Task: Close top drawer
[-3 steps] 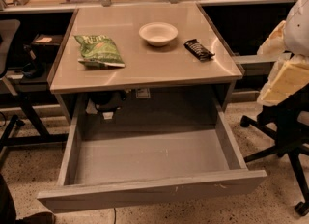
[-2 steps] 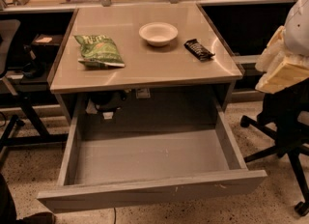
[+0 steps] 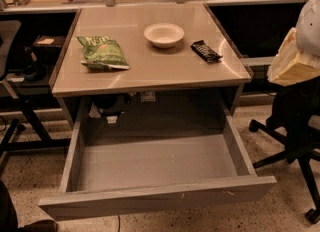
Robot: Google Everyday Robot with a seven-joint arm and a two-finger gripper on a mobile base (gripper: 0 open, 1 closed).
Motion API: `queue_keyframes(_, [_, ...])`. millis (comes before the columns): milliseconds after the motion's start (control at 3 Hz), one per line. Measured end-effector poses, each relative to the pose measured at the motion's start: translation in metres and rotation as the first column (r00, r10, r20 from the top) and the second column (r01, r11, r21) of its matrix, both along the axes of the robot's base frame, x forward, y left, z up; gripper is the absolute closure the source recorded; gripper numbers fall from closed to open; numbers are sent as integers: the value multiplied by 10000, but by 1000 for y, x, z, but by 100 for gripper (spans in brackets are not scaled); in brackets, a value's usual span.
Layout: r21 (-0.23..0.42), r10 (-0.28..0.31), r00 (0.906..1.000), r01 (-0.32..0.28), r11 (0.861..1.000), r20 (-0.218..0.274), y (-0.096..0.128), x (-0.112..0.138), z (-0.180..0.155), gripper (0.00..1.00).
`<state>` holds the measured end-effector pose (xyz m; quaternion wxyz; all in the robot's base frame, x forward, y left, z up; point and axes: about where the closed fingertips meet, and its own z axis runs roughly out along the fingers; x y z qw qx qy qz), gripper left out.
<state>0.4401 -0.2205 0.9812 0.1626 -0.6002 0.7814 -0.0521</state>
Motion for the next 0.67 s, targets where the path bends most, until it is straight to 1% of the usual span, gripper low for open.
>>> queue_keyframes(333, [-502,-390,9990,379,9980,-218,-20,-23,-5,100])
queue_keyframes(667, [-880,-1001,9902,917,9919,-969,-42,-65,-27,100])
